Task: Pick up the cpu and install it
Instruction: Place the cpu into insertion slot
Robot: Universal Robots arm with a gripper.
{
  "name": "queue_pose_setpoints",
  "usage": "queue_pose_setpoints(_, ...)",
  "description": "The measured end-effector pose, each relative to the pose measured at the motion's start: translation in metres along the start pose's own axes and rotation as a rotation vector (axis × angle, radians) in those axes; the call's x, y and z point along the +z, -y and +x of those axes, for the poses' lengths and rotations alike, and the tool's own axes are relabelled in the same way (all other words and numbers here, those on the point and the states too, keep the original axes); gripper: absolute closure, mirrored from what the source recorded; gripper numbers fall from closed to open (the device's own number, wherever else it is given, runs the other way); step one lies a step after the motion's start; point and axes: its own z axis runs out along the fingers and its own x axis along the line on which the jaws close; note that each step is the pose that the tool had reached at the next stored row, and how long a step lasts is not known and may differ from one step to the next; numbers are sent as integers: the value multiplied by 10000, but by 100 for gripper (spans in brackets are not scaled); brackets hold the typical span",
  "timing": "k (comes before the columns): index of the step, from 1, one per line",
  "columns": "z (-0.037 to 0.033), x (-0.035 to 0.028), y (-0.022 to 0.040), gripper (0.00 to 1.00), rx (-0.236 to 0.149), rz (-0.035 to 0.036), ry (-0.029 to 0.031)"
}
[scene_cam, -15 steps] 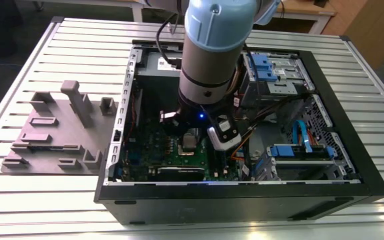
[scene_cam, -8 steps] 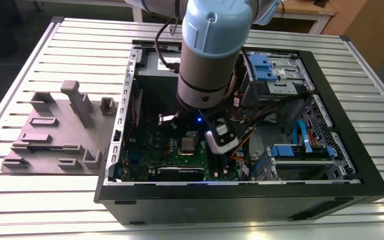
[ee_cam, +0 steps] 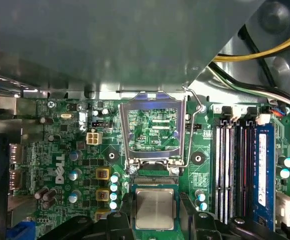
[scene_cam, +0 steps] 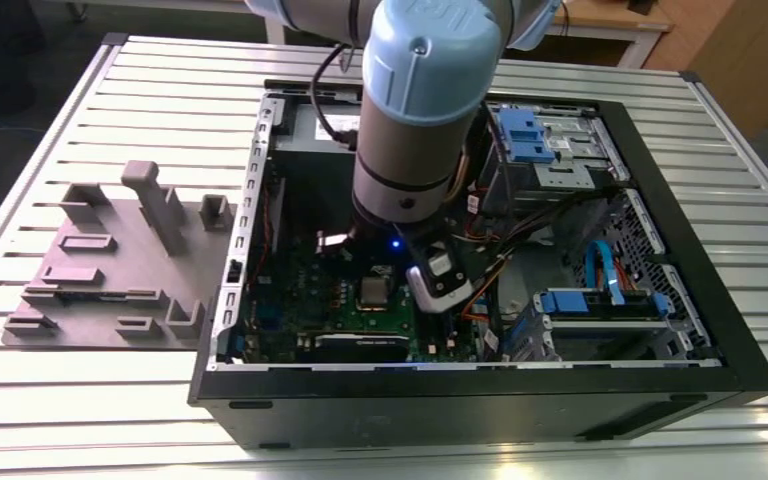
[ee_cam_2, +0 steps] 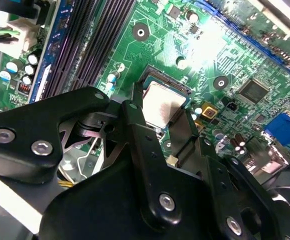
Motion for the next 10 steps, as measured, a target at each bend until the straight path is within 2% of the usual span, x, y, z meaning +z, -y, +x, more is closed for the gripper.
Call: queue_pose_setpoints(10, 9, 56, 5, 55, 88, -4, -15)
